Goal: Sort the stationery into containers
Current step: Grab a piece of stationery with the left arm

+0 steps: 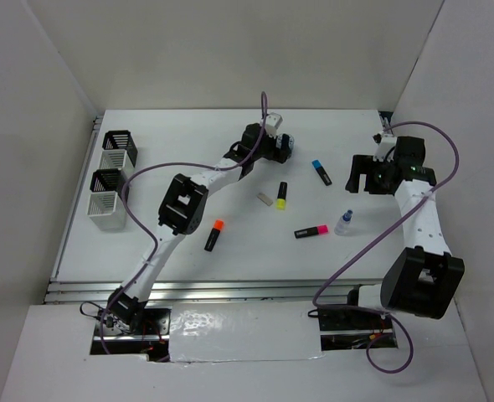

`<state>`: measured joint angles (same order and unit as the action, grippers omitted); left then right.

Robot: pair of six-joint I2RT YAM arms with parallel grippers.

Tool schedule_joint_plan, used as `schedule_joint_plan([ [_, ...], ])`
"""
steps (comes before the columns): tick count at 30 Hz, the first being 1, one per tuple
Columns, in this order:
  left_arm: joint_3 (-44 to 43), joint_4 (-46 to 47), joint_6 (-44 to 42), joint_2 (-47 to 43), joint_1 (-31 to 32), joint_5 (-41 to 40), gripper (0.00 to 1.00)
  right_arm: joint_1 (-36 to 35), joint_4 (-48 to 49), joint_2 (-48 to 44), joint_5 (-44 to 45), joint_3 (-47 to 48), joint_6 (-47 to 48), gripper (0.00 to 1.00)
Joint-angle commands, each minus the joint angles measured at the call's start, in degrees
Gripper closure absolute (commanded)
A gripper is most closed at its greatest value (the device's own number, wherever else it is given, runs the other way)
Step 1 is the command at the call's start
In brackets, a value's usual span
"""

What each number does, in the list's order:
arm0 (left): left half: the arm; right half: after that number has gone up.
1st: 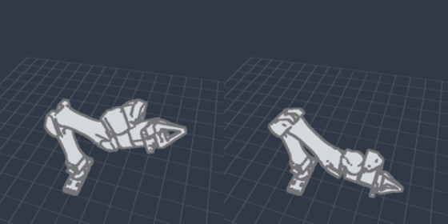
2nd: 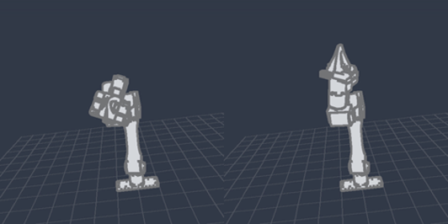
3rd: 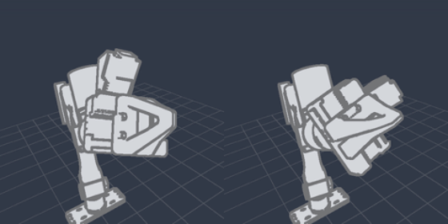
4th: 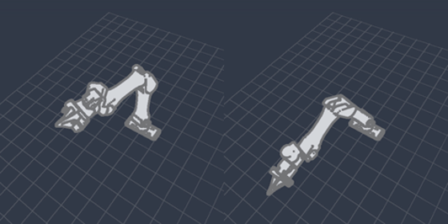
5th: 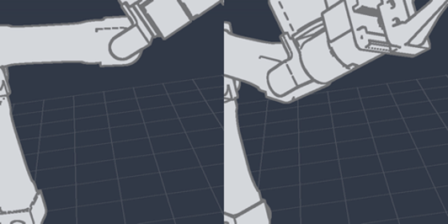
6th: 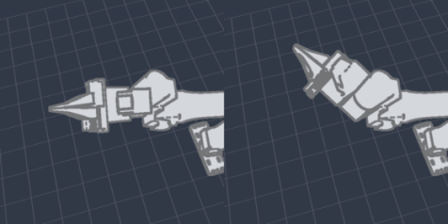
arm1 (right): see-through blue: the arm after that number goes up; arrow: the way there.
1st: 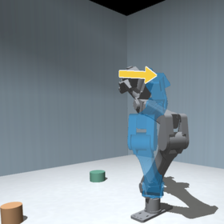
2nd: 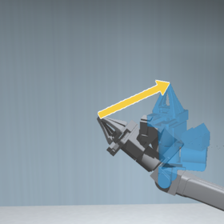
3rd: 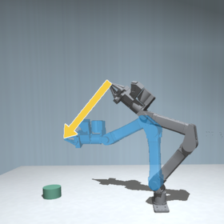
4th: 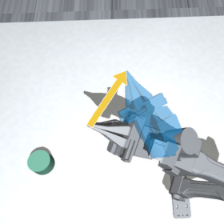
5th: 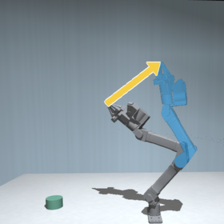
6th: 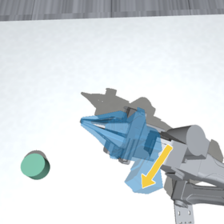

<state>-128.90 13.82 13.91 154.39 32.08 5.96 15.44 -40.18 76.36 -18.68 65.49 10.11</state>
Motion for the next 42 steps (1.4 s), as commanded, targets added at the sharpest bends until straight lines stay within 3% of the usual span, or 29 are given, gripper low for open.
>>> schedule_joint_plan([
  [1, -2.5, 6.7, -0.2, 1.0, 0.0, -3.8, 0.01, 0.6, -1.5, 0.5, -0.4, 2.8, 0.3, 0.06],
  [11, -0.8, 13.0, -2.7, 0.9, 1.7, -0.8, 0.01, 0.6, -1.9, 1.4, 0.0, 2.0, 0.4, 0.06],
  [17, -4.5, 10.5, -6.7, 3.1, 3.3, -1.7, 0.03, 0.8, -2.4, 1.6, 0.0, 2.4, 0.6, 0.06],
  [28, -7.6, 7.5, -6.0, 4.7, 3.1, -5.7, 0.08, 1.0, -3.1, 2.8, 0.0, 3.9, 0.5, 0.06],
  [31, -6.7, 7.7, -6.2, 4.1, 3.1, -5.7, 0.14, 1.1, -3.1, 2.8, 0.1, 4.4, 0.4, 0.06],
  [42, -2.0, 8.0, -7.7, -0.4, 2.0, -5.7, 0.59, 1.1, -3.1, 2.2, 0.4, 4.7, 0.6, 0.08],
])
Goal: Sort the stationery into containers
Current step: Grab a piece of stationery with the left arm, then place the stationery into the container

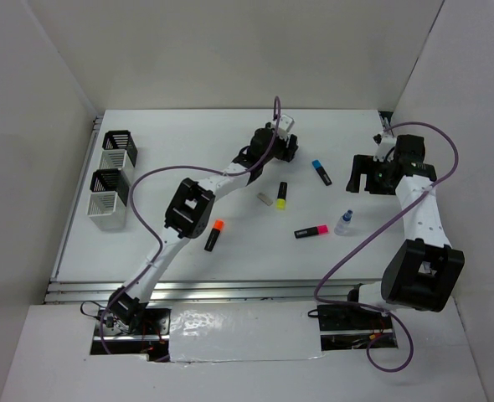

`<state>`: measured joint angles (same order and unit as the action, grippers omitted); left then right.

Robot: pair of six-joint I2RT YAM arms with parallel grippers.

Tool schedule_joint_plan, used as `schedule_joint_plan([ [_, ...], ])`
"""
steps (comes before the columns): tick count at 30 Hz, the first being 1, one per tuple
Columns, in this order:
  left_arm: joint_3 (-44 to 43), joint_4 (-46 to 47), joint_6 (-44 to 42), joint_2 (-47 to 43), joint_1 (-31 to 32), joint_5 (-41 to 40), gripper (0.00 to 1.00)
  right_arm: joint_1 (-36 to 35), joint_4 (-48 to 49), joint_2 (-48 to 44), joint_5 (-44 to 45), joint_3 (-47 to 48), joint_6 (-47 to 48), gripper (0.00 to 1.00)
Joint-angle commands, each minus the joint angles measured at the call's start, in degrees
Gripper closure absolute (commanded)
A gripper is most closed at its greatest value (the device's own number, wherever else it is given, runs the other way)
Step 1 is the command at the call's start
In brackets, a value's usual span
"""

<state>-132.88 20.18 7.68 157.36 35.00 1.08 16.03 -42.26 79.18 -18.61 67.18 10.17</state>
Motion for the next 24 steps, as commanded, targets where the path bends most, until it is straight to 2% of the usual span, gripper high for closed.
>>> schedule_joint_plan([
  [1, 3.0, 2.0, -1.3, -4.2, -1.2, -0.8, 0.68, 0.5, -1.1, -0.7, 0.3, 3.1, 0.6, 0.08],
  [4, 8.9, 2.8, -0.5, -8.8, -2.3, -0.8, 0.83, 0.4, -1.2, -1.1, 0.2, 3.7, 0.8, 0.08],
  [10, 18.4, -0.1, 1.7, -20.7, -6.7, 2.9, 0.96, 0.4, -1.1, -1.8, -1.1, 3.8, 0.6, 0.09],
  [16, 26.5, -4.9, 8.9, -32.3, -14.8, 11.7, 1.00, -0.2, -0.4, -2.3, -2.2, 3.4, 0.5, 0.09],
  [21, 35.6, -5.2, 8.8, -45.1, -23.7, 16.8, 1.00, -1.4, 0.5, -1.7, -2.7, 3.4, 0.5, 0.09],
  [24, 41.0, -3.6, 9.1, -49.6, -28.0, 20.3, 1.00, -2.1, 1.0, -1.4, -2.8, 3.8, 0.3, 0.09],
])
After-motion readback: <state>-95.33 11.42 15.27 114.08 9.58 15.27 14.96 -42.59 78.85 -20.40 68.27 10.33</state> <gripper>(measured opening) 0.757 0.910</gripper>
